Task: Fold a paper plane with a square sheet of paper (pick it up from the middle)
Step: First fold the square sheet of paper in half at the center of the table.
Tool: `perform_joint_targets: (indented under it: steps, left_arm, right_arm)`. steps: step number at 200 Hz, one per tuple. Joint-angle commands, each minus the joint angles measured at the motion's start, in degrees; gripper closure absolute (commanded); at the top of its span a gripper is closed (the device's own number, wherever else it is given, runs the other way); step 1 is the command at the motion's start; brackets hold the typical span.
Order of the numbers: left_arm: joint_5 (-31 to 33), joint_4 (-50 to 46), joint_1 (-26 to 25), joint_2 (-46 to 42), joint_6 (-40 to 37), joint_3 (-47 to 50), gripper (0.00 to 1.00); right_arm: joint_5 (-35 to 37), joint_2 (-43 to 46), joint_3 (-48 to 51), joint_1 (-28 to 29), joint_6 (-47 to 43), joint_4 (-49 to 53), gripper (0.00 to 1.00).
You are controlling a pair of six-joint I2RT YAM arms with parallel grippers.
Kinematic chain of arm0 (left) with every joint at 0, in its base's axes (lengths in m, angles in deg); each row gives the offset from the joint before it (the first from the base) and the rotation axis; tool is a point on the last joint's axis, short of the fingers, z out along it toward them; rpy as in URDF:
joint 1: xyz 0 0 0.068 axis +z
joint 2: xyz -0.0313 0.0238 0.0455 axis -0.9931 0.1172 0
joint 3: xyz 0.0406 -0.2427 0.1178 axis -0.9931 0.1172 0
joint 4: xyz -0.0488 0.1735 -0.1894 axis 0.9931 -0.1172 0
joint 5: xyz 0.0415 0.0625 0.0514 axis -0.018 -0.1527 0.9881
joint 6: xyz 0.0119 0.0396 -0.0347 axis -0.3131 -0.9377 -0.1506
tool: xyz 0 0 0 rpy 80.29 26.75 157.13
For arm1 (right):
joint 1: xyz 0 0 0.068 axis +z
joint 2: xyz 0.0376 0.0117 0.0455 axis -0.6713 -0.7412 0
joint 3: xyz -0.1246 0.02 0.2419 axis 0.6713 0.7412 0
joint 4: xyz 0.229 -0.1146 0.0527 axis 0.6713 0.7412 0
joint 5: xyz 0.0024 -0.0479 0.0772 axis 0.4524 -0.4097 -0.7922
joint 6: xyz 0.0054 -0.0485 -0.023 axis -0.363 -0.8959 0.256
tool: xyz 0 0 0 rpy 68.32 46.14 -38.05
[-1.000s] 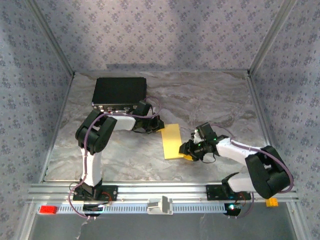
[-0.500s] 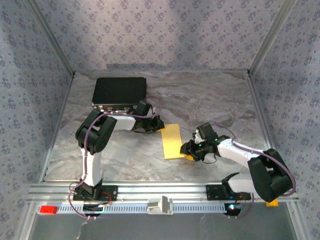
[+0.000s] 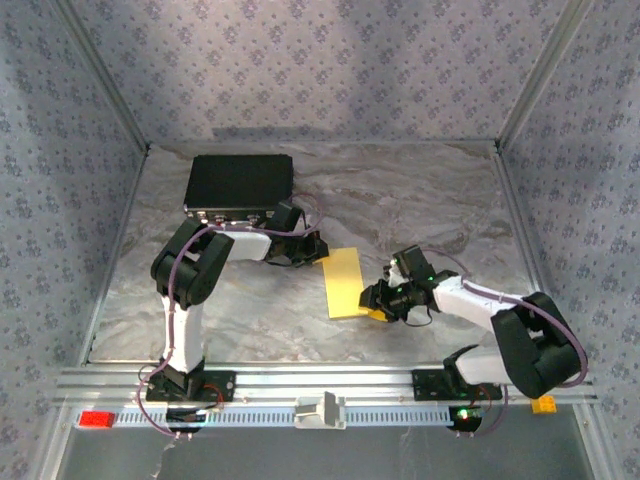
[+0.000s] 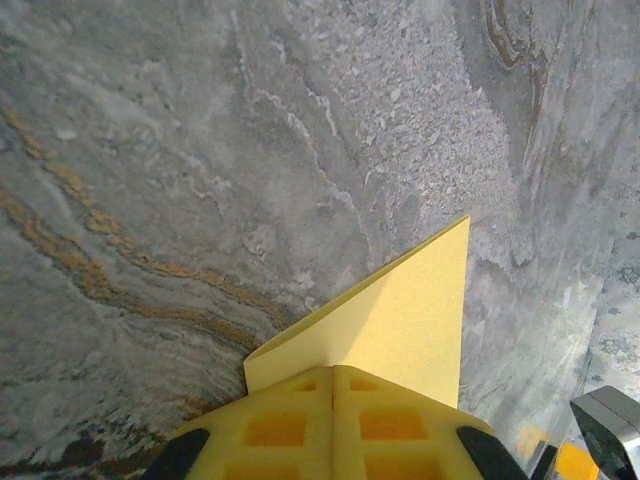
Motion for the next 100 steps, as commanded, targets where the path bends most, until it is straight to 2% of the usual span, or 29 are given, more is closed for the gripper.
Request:
perform_joint_targets:
  steps: [1,34,73,100]
  left_arm:
    - [1.13,-1.66,-0.49,3.4,-0.2,0.02,0.94]
    - [1.13,-1.51,-0.45,3.49,-0.06,0.22,0.94]
    - [0.98,-1.05,-0.5,3.67,0.14,0.33,0.94]
    - [0.79,-0.92,-0.49,3.67,0.32,0.31,0.94]
  right_arm:
    - [-1.12,-1.44,-0.28,-0.36,-0.48,-0.28,0.58]
    - [-0.94,-1.65,-0.44,-0.53,-1.02,0.41,0.58]
    - [-2.82,-0.81,0.35,-0.49,1.95,-5.76,0.6]
    - [-2.44,-0.3,-0.54,-0.69,2.01,-6.27,0.6]
